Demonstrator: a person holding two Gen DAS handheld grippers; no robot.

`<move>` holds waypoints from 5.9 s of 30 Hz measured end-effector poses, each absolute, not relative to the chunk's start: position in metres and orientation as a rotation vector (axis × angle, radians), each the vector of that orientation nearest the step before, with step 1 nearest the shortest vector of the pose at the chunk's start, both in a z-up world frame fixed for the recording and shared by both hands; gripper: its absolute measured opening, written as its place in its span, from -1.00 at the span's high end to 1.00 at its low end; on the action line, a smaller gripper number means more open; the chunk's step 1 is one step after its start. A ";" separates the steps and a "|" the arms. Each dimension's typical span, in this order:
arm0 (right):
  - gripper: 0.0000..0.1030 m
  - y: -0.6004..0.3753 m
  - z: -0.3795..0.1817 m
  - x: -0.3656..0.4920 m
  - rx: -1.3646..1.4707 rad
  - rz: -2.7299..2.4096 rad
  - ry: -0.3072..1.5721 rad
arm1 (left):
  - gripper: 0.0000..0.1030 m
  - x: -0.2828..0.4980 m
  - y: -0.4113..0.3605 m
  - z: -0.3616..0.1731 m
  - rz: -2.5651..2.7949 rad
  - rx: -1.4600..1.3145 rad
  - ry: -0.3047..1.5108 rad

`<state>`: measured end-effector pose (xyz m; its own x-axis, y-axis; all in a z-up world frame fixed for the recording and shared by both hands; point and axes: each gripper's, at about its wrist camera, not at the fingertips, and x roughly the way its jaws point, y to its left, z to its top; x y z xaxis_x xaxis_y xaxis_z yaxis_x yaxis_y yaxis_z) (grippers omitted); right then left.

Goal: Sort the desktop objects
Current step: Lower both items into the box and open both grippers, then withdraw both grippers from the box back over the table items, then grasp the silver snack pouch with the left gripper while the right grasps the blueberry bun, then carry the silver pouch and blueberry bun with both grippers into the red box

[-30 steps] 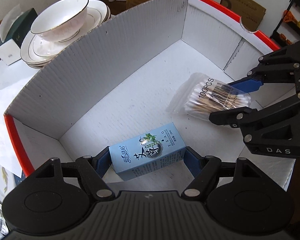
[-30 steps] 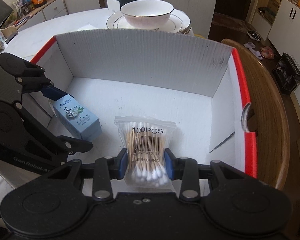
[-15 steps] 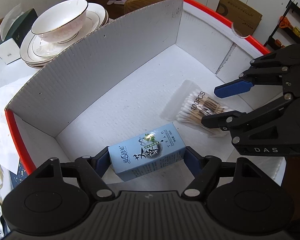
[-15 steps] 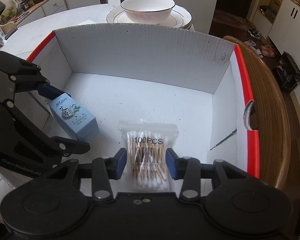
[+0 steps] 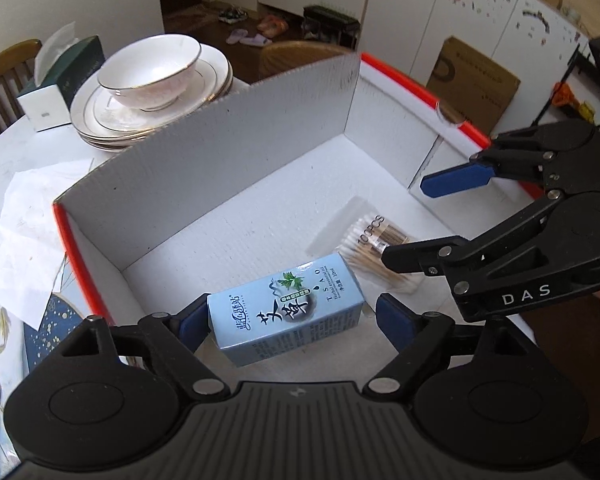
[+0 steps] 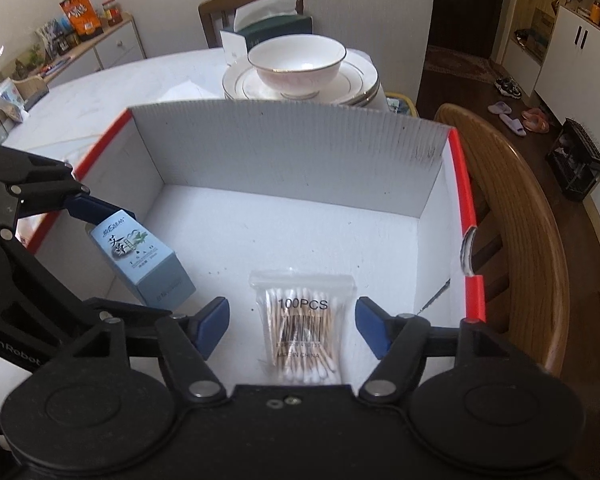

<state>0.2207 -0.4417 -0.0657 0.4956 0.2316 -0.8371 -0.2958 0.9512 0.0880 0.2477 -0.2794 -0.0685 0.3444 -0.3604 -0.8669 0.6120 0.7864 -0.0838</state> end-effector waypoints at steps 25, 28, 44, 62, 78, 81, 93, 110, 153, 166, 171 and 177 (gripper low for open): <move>-0.45 -0.426 -0.016 0.180 0.037 0.400 0.816 | -0.96 0.179 -0.210 -0.008 -0.553 0.067 0.796; -0.46 -0.415 -0.012 0.174 0.039 0.404 0.804 | -0.96 0.169 -0.193 -0.005 -0.535 0.053 0.774; -0.56 -0.330 0.004 0.135 0.041 0.406 0.746 | -1.00 0.126 -0.080 -0.003 -0.429 -0.013 0.692; -0.57 -0.214 -0.009 0.123 0.024 0.437 0.763 | -0.99 0.100 0.051 -0.037 -0.275 -0.012 0.735; -0.57 -0.140 -0.042 0.136 -0.036 0.425 0.816 | -0.99 0.132 0.104 -0.087 -0.186 0.037 0.818; -0.57 -0.132 -0.048 0.141 -0.044 0.418 0.823 | -0.99 0.141 0.105 -0.095 -0.183 0.045 0.841; -0.57 -0.101 -0.069 0.163 -0.097 0.433 0.854 | -0.99 0.168 0.108 -0.119 -0.185 -0.015 0.925; -0.60 -0.089 -0.097 0.181 -0.109 0.432 0.904 | -0.86 0.184 0.107 -0.131 -0.173 -0.037 0.971; 0.02 -0.130 -0.061 0.151 -0.092 0.489 0.814 | 0.05 0.140 0.093 -0.076 -0.276 -0.173 0.952; 0.02 -0.171 -0.040 0.138 -0.012 0.504 0.815 | 0.05 0.137 0.097 -0.056 -0.315 -0.414 0.899; 0.02 -0.182 -0.038 0.138 0.000 0.498 0.817 | 0.05 0.140 0.092 -0.050 -0.272 -0.395 0.883; 0.02 -0.195 -0.029 0.135 0.014 0.502 0.794 | 0.05 0.140 0.073 -0.040 -0.282 -0.353 0.865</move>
<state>0.1352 -0.1947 -0.0291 0.5901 0.4365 -0.6791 -0.4265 0.8828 0.1968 0.1400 0.0734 -0.0396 0.6182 -0.3803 -0.6879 0.0986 0.9058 -0.4122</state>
